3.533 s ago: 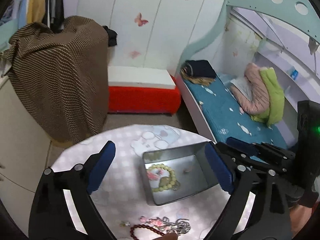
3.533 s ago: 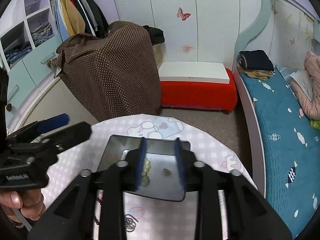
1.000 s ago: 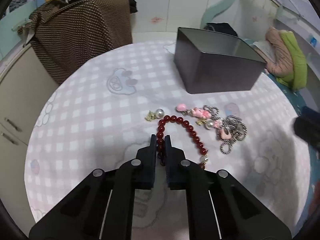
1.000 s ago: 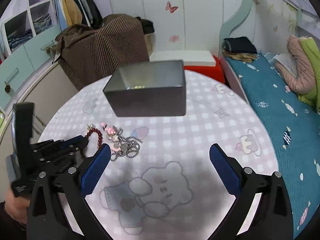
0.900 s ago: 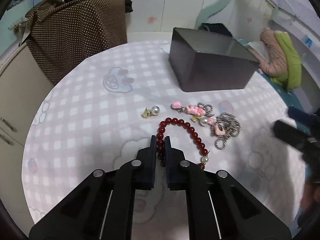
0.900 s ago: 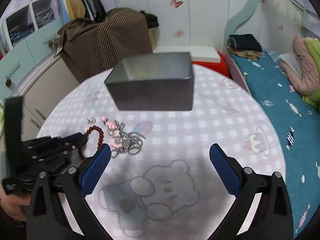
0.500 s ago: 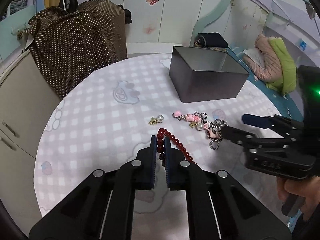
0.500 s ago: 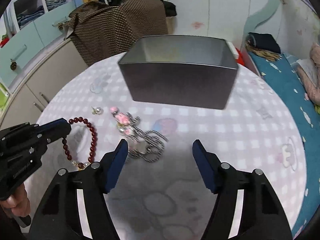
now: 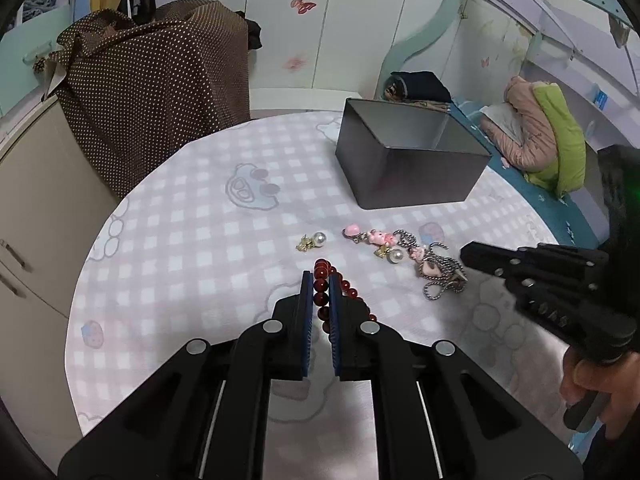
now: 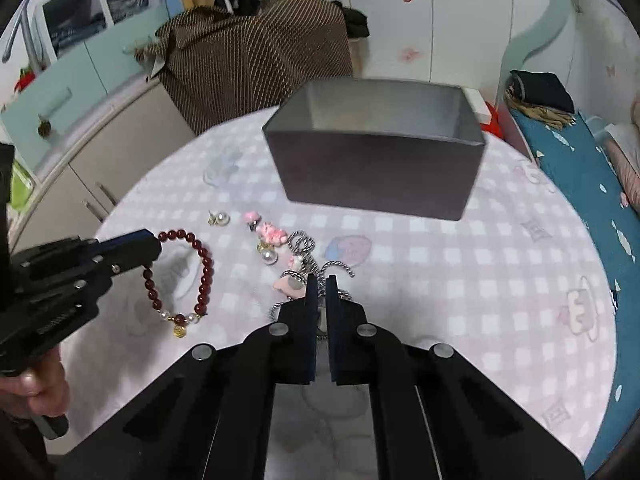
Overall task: Organize jewelry
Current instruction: 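Grasp the dark red bead bracelet with the left tool while the right tool grasps the silver chain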
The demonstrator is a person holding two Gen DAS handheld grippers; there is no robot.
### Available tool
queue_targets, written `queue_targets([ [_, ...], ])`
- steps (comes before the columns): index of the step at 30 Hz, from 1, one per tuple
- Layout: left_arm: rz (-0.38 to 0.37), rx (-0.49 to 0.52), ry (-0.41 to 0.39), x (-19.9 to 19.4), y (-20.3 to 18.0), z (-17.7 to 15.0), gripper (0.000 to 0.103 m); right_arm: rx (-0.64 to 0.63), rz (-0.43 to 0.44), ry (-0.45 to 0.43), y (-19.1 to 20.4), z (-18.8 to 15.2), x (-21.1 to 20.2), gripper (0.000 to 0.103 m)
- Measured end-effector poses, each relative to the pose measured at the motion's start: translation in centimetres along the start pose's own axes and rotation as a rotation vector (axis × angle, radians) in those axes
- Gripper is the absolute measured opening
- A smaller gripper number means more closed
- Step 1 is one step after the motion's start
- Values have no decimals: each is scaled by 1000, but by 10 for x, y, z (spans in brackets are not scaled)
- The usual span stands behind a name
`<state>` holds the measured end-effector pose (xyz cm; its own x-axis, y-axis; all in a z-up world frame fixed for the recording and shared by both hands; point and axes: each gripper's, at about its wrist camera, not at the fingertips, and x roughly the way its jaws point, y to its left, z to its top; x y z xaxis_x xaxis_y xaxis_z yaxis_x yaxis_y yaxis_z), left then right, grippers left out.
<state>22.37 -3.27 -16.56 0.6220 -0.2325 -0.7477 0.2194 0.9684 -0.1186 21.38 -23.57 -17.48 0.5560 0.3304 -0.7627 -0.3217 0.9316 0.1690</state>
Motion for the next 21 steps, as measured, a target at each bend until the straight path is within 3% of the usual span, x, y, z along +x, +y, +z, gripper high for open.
queue_targets([
  [4, -4, 3, -9, -3, -3, 1, 8, -11, 10, 3, -3, 3, -10, 6],
  [11, -6, 6, -3, -2, -5, -1, 8, -101, -19, 70, 10, 0, 10, 30],
  [14, -4, 2, -1, -2, -3, -1, 8, -160, -41, 99, 19, -4, 22, 35],
  [16, -4, -1, -1, -2, -2, -1, 8, -200, -45, 86, 25, -7, 23, 35],
  [18, -8, -5, 2, -1, -2, -1, 8, -220, -41, 84, 27, -8, 23, 24],
  [21, -15, -10, 2, -1, -1, -1, 8, -220, -31, 91, 25, -10, 20, 17],
])
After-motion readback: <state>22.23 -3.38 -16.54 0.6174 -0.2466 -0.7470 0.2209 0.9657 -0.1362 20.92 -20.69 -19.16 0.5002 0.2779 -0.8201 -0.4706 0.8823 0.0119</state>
